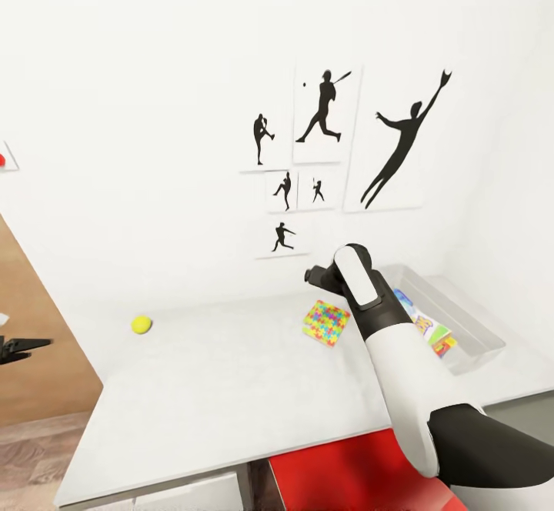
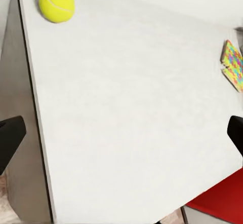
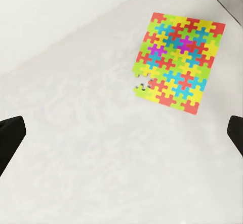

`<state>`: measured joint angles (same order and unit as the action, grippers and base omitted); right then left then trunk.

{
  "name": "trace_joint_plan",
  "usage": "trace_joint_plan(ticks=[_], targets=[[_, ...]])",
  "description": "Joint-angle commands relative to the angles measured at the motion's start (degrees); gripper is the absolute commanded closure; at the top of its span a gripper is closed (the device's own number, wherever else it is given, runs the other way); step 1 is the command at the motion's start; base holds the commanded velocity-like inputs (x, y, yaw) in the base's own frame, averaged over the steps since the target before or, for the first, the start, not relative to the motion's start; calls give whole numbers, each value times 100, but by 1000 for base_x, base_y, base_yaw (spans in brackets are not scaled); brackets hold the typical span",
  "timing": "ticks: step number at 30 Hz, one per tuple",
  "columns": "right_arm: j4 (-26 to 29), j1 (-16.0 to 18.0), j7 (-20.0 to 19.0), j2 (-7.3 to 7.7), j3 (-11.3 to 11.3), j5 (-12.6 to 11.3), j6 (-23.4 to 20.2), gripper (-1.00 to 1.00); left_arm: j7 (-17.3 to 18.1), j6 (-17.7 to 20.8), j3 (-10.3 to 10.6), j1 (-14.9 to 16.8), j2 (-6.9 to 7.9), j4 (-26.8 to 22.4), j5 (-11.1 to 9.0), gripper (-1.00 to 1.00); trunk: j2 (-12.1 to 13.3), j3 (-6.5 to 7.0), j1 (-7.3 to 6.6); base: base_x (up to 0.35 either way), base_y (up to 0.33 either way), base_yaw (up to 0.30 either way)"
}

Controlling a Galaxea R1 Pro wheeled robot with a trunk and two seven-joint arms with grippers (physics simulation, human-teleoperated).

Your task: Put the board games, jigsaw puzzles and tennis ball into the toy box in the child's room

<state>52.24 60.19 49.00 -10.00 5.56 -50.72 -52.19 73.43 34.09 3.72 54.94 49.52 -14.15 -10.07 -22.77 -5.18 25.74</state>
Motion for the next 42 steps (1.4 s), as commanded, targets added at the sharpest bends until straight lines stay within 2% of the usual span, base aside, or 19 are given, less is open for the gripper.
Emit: trace_joint_plan(ticks=[1,9,21,26,28,30,31,33,36,39,42], targets=[[-7,8,58,0,4,-51,-3,-100,-46,55,37,8,18,3,-47,-100,-14,-24,4,0,0,0],[-7,11,65,0,6,-35,2,-100,-746,36,10,8,114,9,-56,-100,-14,-82,4,0,0,0],[-4,11,66,0,12,-35,7,-100,-793,25,3,8,140,9,-55,-100,-14,-85,4,0,0,0],[-4,11,72,0,15,-35,7,-100,-1082,-293,4,8,179,76,-54,-100,-14,-85,4,0,0,0],[-4,11,73,0,15,-35,7,-100,-1414,-414,1,8,189,167,-55,-100,-14,-85,4,0,0,0],[-4,11,74,0,17,-35,7,-100,-2039,-500,-1,8,233,239,-58,-100,-14,-85,4,0,0,0],[-4,11,74,0,18,-35,7,-100,-2207,-512,-3,8,242,249,-61,-100,-14,-85,4,0,0,0],[-4,11,73,0,22,-35,7,-100,-2869,-541,-13,8,256,273,-73,-100,-14,-85,4,0,0,0],[-4,11,74,0,22,-35,7,-100,-3505,-555,-22,8,227,285,-87,-100,-14,-85,4,2,23,0],[-4,11,74,0,23,-35,7,-100,-3781,-561,-27,8,214,288,-91,-100,-14,-85,4,35,150,0],[-4,11,74,0,27,-35,7,-100,-3874,-588,-28,8,206,289,-91,-100,-14,-85,4,54,131,0]])
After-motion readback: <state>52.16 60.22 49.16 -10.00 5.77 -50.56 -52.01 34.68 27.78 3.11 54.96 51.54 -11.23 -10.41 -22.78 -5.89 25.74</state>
